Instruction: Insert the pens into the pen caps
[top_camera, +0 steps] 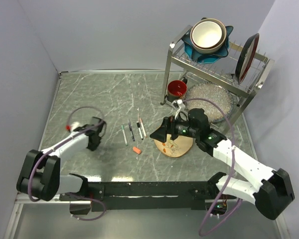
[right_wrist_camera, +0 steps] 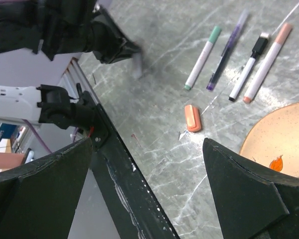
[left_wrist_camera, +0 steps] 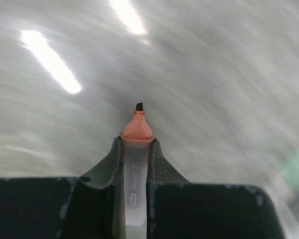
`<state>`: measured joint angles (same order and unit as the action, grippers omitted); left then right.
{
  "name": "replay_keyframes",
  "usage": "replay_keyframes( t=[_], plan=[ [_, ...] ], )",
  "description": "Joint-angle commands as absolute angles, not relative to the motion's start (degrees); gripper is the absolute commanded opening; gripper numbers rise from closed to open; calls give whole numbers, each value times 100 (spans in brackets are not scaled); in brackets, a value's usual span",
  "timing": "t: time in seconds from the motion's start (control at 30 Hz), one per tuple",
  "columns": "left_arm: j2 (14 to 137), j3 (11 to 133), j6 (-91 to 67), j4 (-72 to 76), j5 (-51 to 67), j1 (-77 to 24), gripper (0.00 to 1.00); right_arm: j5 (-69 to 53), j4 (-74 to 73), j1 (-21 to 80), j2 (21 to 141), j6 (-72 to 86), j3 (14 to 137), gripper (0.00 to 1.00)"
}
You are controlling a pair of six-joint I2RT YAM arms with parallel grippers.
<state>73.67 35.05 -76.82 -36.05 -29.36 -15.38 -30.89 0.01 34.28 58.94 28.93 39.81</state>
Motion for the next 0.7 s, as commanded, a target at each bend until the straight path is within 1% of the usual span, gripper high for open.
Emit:
replay_keyframes(
  t=[0.0,0.17,0.3,0.4,0.5,0.6,0.63,0.67],
  plan=[
    [7217,3937,-7173,-2287,-2119,-2811,1,-3129,509,3507,6265,3014,3947,100],
    [7110,3876,-6618,-918,-1398,-3742,1,-3234,1088,3577,6644,3339,3657,97],
    [7180,4077,-6732,-782,-1450,-4218,1,-3208,1450,3717,6943,3410,3489,95],
    [7225,4349,-6794,-922,-1626,-4569,1,-3068,1582,3893,7241,3445,3489,90],
    [7146,4421,-6969,-818,-1687,-4842,1,-2840,1766,4077,7444,3621,3524,82],
    [7014,4368,-7189,-695,-1661,-5001,1,-2559,1714,4253,7550,3647,3647,69],
    [6988,4359,-7250,-651,-1661,-5036,1,-2349,1662,4280,7567,3647,3717,63],
    [6953,4377,-7260,-650,-1679,-5106,1,-2260,1600,4298,7576,3682,3735,61]
  ],
)
